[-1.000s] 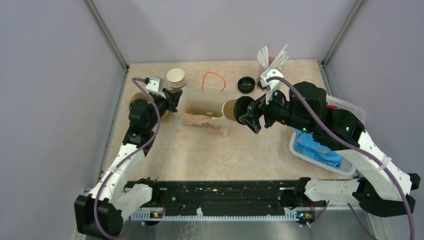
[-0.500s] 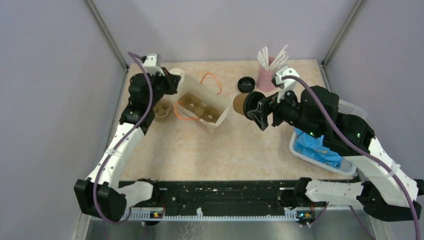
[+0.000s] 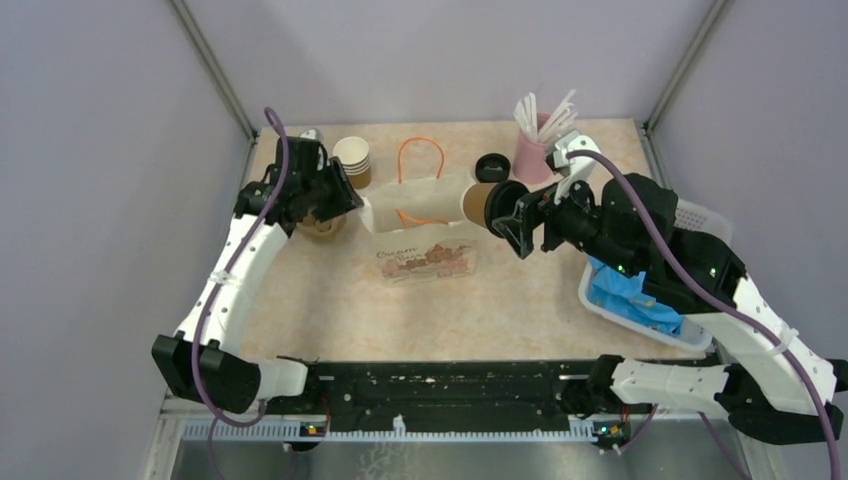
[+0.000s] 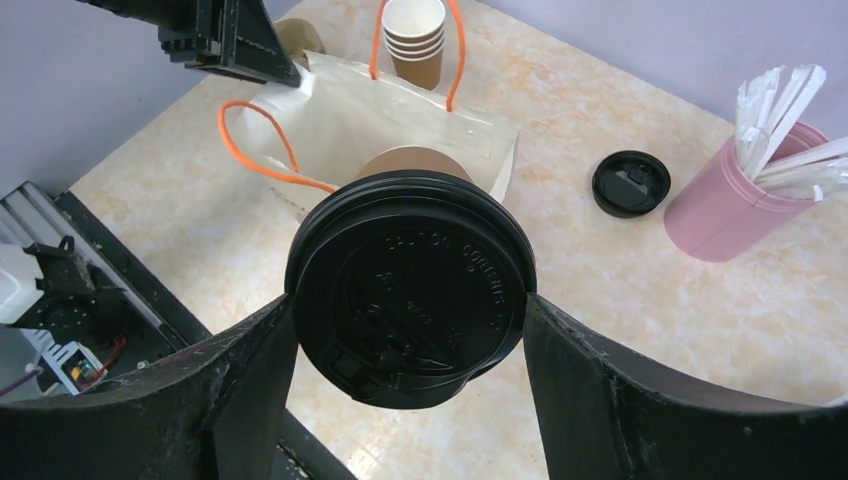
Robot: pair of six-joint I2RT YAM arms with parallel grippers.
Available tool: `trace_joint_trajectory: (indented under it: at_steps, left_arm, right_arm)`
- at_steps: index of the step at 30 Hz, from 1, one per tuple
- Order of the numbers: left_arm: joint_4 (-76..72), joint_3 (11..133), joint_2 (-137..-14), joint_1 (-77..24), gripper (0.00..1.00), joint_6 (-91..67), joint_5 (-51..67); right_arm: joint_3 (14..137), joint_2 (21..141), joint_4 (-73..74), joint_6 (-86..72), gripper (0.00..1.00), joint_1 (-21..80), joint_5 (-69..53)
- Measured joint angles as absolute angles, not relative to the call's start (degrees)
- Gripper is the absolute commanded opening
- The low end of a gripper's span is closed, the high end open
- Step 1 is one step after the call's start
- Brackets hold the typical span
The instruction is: Pack the takeout coffee
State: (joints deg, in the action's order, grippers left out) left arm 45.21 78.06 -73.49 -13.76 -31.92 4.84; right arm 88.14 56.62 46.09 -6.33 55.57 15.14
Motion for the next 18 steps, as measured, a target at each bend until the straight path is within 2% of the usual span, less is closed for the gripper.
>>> trace_joint_trajectory:
  at_steps: [3,7,13,18]
  left_arm:
    - [51.2,80.7,-74.6,-13.8,0.77,-33.2,2.3]
    - [56.2,84.2,-75.0,-13.8,0.88,-34.8,2.7]
    - [56.9,87.6,-76.4,-13.8,0.89,-36.8,8.1]
    - [56.7,87.7,-77.9,-13.8,0.78,-37.8,10.7]
  right_arm:
    - [87.7,56.6,45.8,-6.7,0.75,55.6,14.9]
    - [87.0,56.2,45.5,-7.2,0.75,55.6,14.8]
    - [86.6,56.1,45.5,-8.1,0.75,55.6,14.6]
    - [86.0,55.5,45.4,-8.7,0.75,55.6,14.5]
